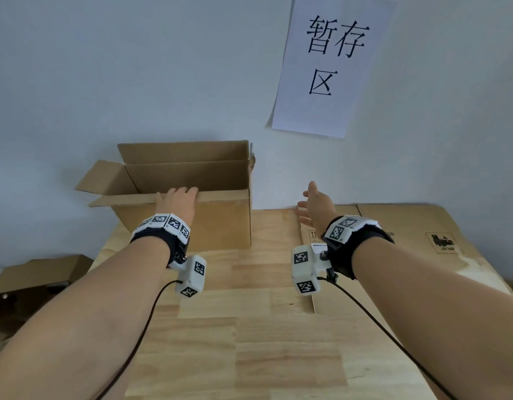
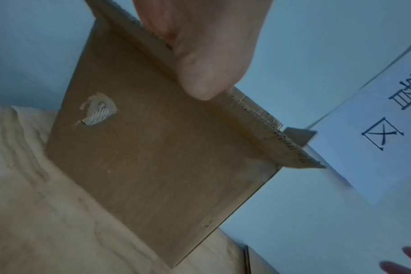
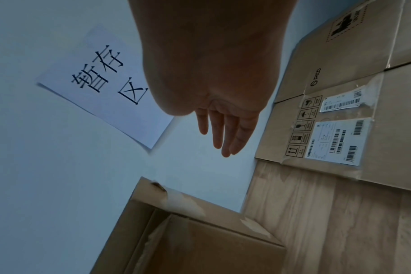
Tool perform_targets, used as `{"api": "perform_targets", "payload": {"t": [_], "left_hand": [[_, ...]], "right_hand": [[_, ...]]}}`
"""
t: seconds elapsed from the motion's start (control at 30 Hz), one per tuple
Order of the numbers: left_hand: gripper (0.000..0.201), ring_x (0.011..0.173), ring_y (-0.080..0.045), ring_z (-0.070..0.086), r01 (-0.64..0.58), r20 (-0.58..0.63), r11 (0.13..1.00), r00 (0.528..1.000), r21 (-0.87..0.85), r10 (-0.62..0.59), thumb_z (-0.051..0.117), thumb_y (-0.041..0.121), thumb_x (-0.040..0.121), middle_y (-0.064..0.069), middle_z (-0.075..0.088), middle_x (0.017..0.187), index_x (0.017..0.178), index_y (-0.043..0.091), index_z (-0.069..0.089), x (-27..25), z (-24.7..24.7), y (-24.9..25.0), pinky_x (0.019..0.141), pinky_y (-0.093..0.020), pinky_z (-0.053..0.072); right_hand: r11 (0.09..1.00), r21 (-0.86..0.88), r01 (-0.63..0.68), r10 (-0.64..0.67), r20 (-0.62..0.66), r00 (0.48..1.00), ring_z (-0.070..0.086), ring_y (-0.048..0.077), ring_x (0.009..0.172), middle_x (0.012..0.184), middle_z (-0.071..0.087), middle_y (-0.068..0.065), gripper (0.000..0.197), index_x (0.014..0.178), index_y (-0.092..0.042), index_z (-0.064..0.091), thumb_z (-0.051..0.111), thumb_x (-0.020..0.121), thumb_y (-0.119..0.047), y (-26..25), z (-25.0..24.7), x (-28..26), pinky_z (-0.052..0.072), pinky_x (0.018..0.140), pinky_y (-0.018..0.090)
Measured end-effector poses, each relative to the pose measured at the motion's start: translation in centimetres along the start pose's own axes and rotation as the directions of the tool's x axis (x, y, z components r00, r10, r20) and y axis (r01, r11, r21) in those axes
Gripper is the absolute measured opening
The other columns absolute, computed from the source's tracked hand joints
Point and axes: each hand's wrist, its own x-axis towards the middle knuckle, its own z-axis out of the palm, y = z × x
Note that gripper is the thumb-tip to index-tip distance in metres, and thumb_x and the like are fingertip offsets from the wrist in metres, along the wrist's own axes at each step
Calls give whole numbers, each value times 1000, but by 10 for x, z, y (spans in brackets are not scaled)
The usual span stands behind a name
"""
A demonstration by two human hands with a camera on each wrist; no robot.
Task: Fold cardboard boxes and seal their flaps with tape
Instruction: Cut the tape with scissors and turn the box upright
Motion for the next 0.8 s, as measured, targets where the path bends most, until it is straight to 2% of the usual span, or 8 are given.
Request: {"api": "perform_targets", "payload": {"t": [0.07,0.3,0.5,0.63,0.73,0.8], "left_hand": [[53,130,-27,40,10,-11,1000,1000,-22,-11,33,1,94,-5,46,142,142,21,37,5,1,-4,113,-52,19],[59,136,-24,33,20,-114,995,993,-97,-31,42,-3,88,-1,44,144,142,22,37,12,3,2,114,-55,8],[75,145,-21,12,-27,-182,993,983,-119,5,52,-2,82,2,19,157,147,26,27,2,5,17,115,-55,-1],[81,146,-17,6,-127,-270,979,960,-159,81,55,-6,77,6,10,159,146,26,27,-13,1,42,115,-53,-4],[79,146,-17,10,-262,-383,952,905,-157,186,51,-11,77,7,14,158,144,25,33,-32,4,70,116,-52,-3],[77,145,-17,15,-361,-422,923,863,-132,277,50,-14,74,7,21,156,141,24,39,-45,7,94,116,-52,-1]], "right_hand": [[1000,-5,-14,14,-9,1000,51,36,123,135,50,21,58,137,-3,41,25,101,-45,4,-1,5,45,101,46],[999,13,-45,45,-25,999,53,36,120,132,53,22,60,134,-1,44,28,99,-48,18,-8,16,46,97,45],[998,-26,-55,55,4,998,54,37,119,131,53,23,59,132,2,44,25,101,-45,30,-15,16,46,97,44],[997,-18,-71,72,30,997,55,36,117,132,52,22,59,134,1,44,26,101,-45,43,-25,8,46,97,44],[995,19,-100,99,38,994,56,33,110,135,50,23,58,136,1,41,26,101,-43,58,-43,0,45,96,44],[991,38,-129,128,38,991,54,35,114,137,47,24,58,138,1,38,25,102,-43,69,-61,-5,44,96,43]]}}
